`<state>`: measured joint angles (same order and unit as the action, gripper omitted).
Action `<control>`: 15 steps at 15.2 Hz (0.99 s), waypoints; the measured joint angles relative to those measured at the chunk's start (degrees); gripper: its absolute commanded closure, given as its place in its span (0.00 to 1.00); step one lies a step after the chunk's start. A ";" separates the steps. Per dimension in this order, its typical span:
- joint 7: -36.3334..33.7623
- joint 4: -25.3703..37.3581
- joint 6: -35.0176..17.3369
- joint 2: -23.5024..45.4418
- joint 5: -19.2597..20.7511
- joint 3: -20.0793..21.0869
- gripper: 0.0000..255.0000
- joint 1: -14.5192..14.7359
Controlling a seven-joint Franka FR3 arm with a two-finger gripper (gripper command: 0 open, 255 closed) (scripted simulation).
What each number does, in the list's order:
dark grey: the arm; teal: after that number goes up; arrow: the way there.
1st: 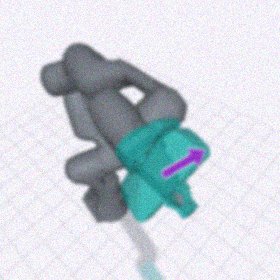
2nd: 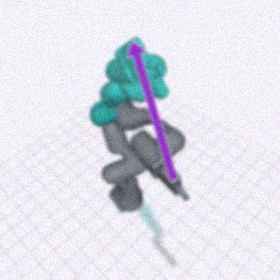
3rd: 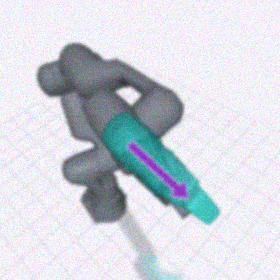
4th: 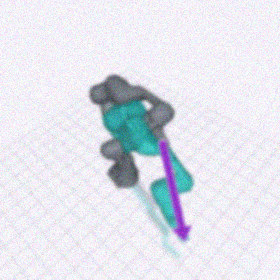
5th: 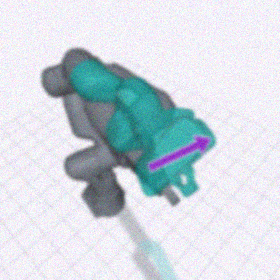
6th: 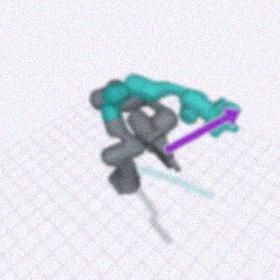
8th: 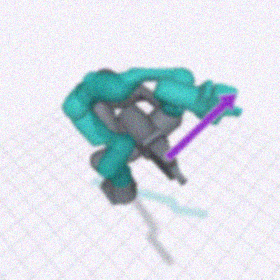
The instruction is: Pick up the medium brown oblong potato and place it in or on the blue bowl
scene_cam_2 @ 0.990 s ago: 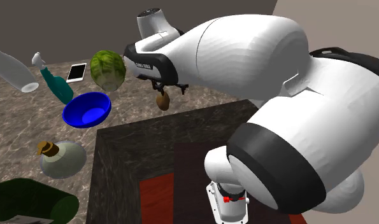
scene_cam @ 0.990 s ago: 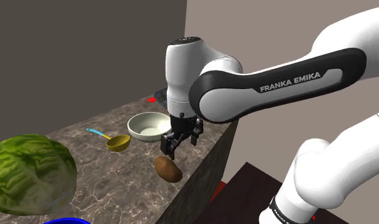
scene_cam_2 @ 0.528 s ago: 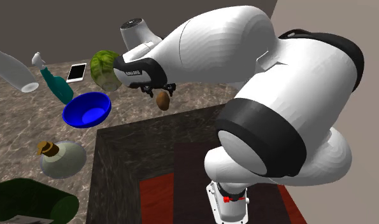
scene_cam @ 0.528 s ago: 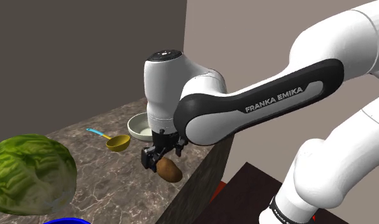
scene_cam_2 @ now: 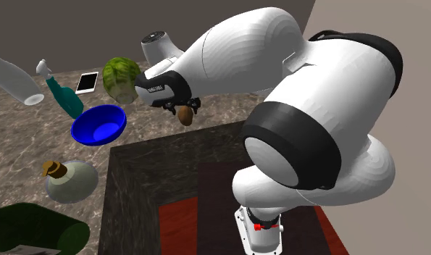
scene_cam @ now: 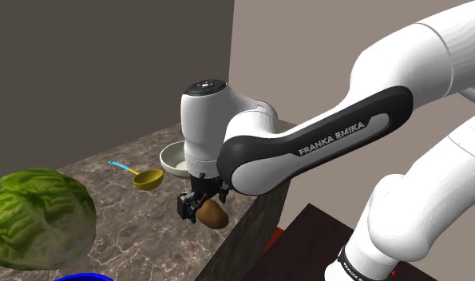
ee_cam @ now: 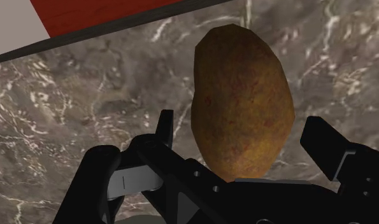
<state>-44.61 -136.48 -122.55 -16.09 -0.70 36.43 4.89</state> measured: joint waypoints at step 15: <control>0.11 0.20 0.30 -0.13 -0.07 -0.07 1.00 0.02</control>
<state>-44.51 -136.27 -122.25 -16.21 -0.77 36.36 4.91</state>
